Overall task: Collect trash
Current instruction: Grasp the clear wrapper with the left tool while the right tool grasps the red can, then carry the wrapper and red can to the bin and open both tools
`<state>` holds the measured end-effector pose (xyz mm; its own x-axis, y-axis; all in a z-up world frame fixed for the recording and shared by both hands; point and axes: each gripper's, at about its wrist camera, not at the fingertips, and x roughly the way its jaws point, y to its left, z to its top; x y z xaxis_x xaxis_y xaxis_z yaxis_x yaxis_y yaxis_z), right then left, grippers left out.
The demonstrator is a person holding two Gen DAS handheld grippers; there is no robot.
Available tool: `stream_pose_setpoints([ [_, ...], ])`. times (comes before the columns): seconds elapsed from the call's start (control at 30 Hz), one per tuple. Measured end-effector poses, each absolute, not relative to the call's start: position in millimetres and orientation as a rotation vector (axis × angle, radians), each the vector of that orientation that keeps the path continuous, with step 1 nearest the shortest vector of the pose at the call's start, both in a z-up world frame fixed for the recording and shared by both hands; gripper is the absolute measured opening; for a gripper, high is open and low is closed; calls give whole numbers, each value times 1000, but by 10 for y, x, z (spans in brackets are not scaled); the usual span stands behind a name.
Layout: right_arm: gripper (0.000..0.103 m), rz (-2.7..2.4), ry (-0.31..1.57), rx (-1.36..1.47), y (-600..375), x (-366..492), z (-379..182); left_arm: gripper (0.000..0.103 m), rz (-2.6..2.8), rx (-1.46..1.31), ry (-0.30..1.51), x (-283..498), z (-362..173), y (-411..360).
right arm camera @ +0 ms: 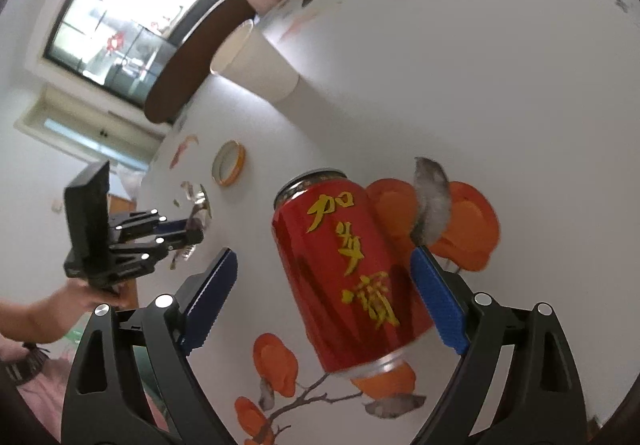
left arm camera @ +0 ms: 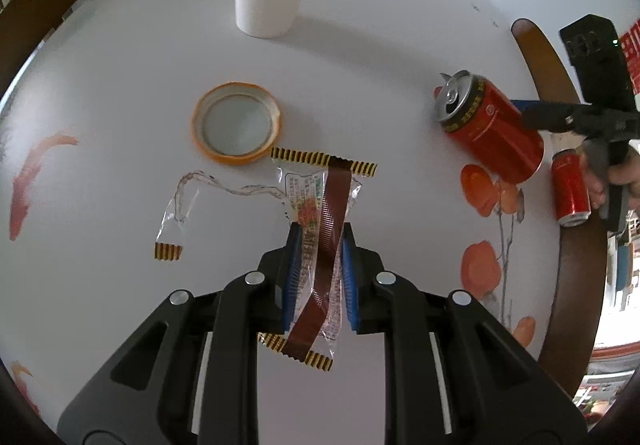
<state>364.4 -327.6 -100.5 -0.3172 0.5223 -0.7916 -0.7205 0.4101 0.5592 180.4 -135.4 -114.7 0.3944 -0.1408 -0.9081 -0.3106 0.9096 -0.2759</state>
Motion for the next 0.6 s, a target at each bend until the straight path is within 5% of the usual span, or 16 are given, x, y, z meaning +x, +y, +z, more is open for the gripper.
stream_pose_setpoints([
  [0.23, 89, 1282, 1420, -290, -3113, 3378, -1227, 17, 80, -457, 1184, 1690, -1195, -1582],
  [0.33, 72, 1303, 1443, -277, -3103, 3283, -1259, 17, 63, -441, 1189, 1650, -1172, -1631],
  [0.6, 70, 1230, 1459, -36, -3360, 3130, -1101, 17, 22, -396, 1164, 1610, -970, -1736],
])
